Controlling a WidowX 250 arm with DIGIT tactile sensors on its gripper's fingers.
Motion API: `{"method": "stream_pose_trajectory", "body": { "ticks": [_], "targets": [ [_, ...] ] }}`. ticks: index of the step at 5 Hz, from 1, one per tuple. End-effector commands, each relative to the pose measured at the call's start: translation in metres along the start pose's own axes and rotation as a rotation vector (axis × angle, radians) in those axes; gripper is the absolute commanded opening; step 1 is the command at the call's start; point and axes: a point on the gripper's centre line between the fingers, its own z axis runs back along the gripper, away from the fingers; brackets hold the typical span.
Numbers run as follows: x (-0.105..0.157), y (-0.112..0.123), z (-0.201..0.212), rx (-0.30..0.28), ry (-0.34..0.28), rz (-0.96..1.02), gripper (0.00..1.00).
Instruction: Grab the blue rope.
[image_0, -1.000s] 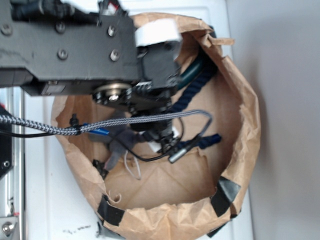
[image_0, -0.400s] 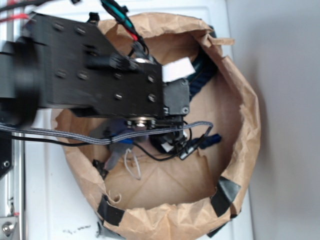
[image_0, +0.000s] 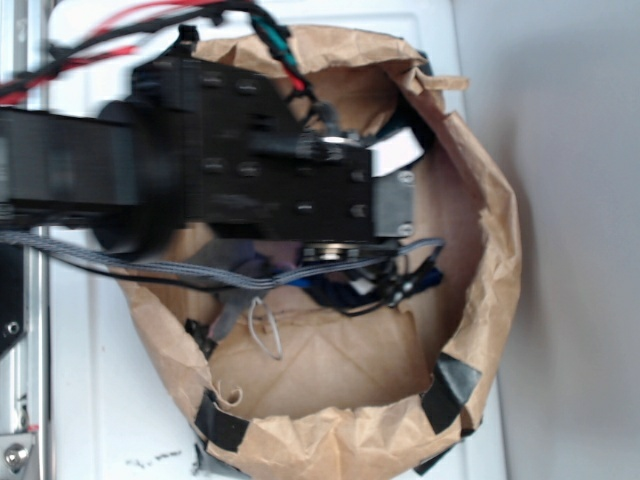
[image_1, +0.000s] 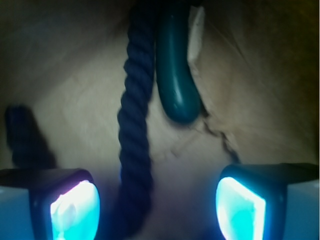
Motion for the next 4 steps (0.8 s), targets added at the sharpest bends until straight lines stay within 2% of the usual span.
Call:
{"method": "stream_pose_trajectory", "body": {
  "ticks": [1, 2, 3, 4],
  "targets": [
    [0.021, -0.003, -0.01, -0.065, -0.062, 0.038, 1.0],
    [0.016, -0.011, -0.022, -0.173, -0.067, -0.097, 1.0],
    [0.013, -0.011, -0.023, -0.215, -0.049, -0.139, 1.0],
    [0.011, -0.009, -0.024, -0.23, -0.048, -0.16, 0.0]
  ]
}}
